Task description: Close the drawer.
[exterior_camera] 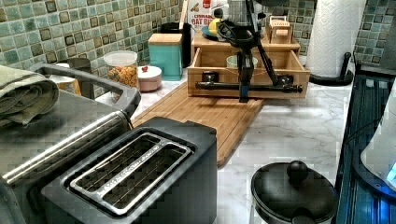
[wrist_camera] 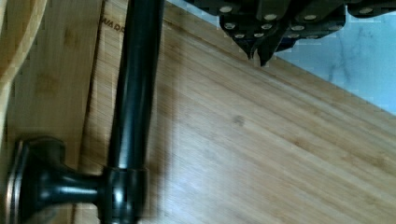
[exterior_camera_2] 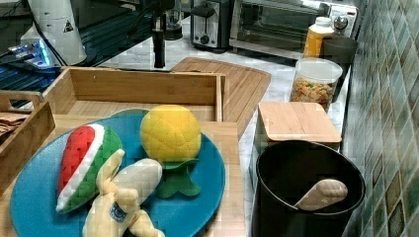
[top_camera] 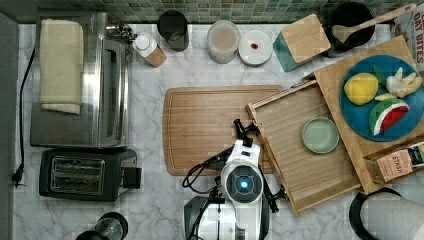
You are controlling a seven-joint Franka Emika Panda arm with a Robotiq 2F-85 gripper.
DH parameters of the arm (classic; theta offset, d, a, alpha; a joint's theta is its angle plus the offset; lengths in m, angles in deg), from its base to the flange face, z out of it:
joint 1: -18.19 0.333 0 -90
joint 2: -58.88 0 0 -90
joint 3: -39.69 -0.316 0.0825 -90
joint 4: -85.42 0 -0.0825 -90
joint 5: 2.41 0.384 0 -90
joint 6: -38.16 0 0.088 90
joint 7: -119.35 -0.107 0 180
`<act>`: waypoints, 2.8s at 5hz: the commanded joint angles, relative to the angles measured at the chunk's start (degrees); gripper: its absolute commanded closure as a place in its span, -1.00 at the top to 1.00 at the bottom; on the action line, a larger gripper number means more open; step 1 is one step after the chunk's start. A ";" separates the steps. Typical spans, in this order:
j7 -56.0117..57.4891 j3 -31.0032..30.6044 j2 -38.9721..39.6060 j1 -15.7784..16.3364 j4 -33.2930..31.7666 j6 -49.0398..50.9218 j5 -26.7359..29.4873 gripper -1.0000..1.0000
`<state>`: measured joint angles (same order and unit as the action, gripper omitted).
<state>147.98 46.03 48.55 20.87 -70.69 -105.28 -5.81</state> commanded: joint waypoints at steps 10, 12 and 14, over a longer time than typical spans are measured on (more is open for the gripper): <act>37.29 17.82 17.04 -9.72 30.49 2.63 11.44 -1.00; 55.33 18.60 24.42 -14.10 41.63 5.61 21.78 -1.00; 50.20 19.44 29.53 -13.47 47.71 2.44 17.69 -1.00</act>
<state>199.68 62.49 76.63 9.80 -37.56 -96.32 13.22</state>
